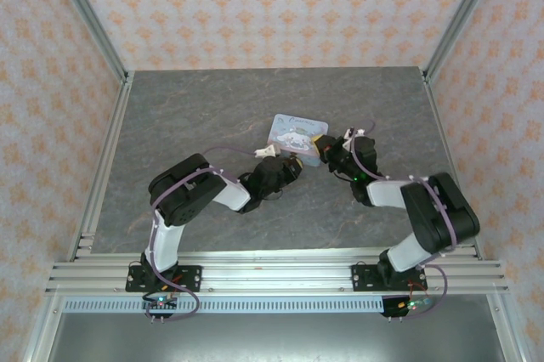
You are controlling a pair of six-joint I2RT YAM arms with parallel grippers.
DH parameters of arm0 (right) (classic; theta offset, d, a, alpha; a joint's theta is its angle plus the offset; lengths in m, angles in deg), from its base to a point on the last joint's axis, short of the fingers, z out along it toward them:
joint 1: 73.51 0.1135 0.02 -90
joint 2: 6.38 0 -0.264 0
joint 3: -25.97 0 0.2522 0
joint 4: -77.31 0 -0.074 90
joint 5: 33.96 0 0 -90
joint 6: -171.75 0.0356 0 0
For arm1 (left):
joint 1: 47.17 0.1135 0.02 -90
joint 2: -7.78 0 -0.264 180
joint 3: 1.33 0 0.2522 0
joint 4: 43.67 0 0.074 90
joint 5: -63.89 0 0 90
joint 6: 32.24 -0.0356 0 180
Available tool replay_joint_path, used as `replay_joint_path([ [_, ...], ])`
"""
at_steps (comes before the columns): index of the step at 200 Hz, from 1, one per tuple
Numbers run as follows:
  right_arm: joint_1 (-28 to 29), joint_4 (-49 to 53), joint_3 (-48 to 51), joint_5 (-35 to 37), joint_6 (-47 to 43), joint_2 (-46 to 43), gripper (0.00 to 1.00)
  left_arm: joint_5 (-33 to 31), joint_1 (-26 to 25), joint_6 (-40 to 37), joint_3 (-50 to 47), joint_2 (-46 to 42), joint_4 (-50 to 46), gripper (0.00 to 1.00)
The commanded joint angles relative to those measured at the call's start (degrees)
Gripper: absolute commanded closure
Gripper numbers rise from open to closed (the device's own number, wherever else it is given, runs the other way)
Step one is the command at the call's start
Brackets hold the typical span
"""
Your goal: Unlock a padlock with a key
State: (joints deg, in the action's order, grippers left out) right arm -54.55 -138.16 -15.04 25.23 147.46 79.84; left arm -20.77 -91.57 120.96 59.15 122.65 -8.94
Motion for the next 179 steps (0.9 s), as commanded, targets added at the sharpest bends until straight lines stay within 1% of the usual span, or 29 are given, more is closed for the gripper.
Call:
replay_joint_path([
  [1, -0.2, 5.7, 2.6, -2.1, -2.4, -7.4, 1.00, 6.5, 2.3, 0.3, -1.3, -4.0, -1.9, 1.00],
  [15, -0.2, 7.6, 4.8, -2.4, -2.9, -10.6, 1.00, 9.2, 3.5, -0.3, -1.7, -5.1, -2.4, 1.00],
  [23, -0.1, 7.6, 6.3, -2.7, -2.7, -12.0, 1.00, 11.0, 4.1, -0.6, -1.9, -5.1, -2.7, 1.00],
  [26, -0.1, 7.6, 6.9, -2.8, -2.6, -12.5, 1.00, 11.5, 4.3, -0.8, -1.9, -6.6, -2.8, 1.00],
  [39, 0.1, 6.7, 9.4, -3.1, -2.1, -13.9, 1.00, 14.0, 5.0, -1.4, -2.0, -7.8, -3.6, 1.00],
  [66, 2.7, 5.7, 13.2, -2.3, -2.3, -15.9, 1.00, 18.9, 6.1, -2.8, -1.3, -10.3, -6.2, 1.00],
  [105, 7.3, 3.4, 16.3, 1.1, -3.0, -15.3, 1.00, 23.8, 7.2, -3.2, 0.6, -11.9, -10.1, 1.00],
  [140, 7.9, -1.5, 17.9, 2.5, -1.8, -13.2, 1.00, 27.4, 8.3, -0.5, 0.6, -11.5, -7.8, 1.00],
  [179, 8.0, -2.4, 18.5, 3.6, -1.5, -13.5, 1.00, 29.7, 8.9, 1.1, 0.8, -12.6, -7.4, 1.00],
])
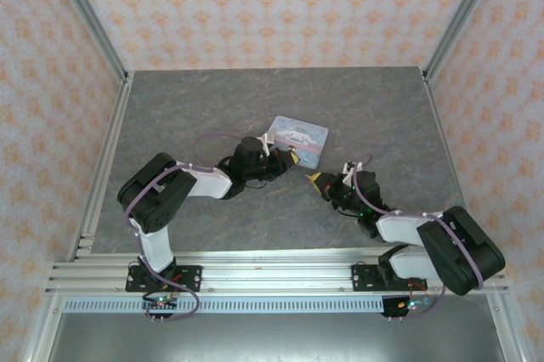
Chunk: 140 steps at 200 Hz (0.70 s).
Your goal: Unlock a padlock with a key
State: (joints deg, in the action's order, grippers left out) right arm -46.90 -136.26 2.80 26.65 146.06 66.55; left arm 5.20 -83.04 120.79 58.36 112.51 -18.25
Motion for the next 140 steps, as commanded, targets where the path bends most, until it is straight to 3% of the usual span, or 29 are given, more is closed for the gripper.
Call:
replay_joint_path([
  [1, 0.4, -4.3, 0.7, 2.2, -0.1, -0.2, 1.00, 3.7, 0.4, 1.3, 1.6, -2.4, 2.0, 1.00],
  [140, 1.3, -7.8, -0.6, 7.1, 4.6, -0.1, 1.00, 5.9, 1.0, 12.0, 0.9, -1.2, 9.5, 1.00],
])
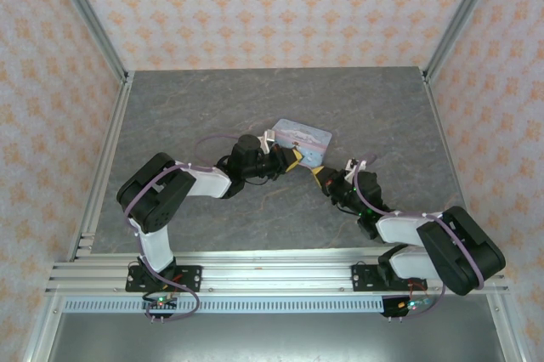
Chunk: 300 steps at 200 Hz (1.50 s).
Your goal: Unlock a padlock with a key
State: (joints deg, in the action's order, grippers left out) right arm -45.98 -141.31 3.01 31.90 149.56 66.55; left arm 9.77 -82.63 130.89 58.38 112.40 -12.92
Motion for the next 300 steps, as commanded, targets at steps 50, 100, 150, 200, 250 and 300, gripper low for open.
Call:
replay_joint_path([
  [50, 0.8, -3.0, -2.0, 2.4, 1.8, 0.9, 1.00, 0.9, 0.6, 2.9, 0.7, -1.0, 4.8, 1.00],
  [100, 1.5, -4.0, -3.2, 2.9, 2.2, 2.8, 1.00, 0.9, 0.6, 2.7, 0.6, -1.0, 4.7, 1.00],
  [150, 1.7, -4.4, -4.1, 3.2, 2.2, 4.0, 1.00, 0.9, 0.6, 2.4, 0.6, -1.1, 4.2, 1.00],
  [200, 1.7, -5.0, -5.2, 3.0, 2.5, 5.3, 1.00, 0.9, 0.6, 2.3, 0.6, -0.9, 4.0, 1.00],
  [250, 1.7, -5.3, -6.2, 2.8, 2.4, 6.4, 1.00, 1.0, 0.6, 2.1, 0.7, -0.9, 3.7, 1.00],
  [300, 1.7, -5.4, -6.8, 2.8, 2.4, 7.0, 1.00, 1.1, 0.6, 2.0, 0.6, -1.0, 3.6, 1.00],
])
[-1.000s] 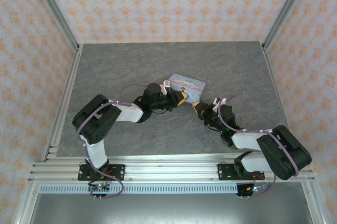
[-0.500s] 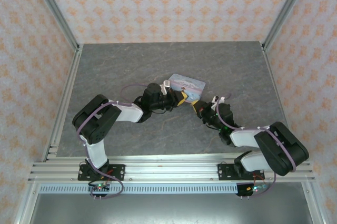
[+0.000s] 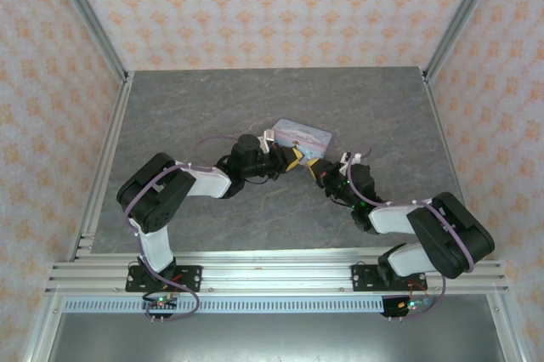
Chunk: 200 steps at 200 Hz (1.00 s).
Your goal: Unlock a padlock with a key
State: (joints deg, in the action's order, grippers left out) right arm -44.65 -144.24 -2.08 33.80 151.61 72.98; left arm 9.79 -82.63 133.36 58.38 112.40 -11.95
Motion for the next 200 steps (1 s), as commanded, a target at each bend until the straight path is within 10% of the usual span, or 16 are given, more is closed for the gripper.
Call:
replay_joint_path([
  [1, 0.3, -2.5, -1.8, 0.9, 0.4, 0.6, 1.00, 1.1, 0.6, -0.4, 0.7, -1.0, 2.6, 1.00],
  [200, 0.9, -5.7, -4.9, -0.9, -4.5, 2.5, 1.00, -0.7, -2.3, 4.7, 1.7, -1.9, 2.0, 1.00],
])
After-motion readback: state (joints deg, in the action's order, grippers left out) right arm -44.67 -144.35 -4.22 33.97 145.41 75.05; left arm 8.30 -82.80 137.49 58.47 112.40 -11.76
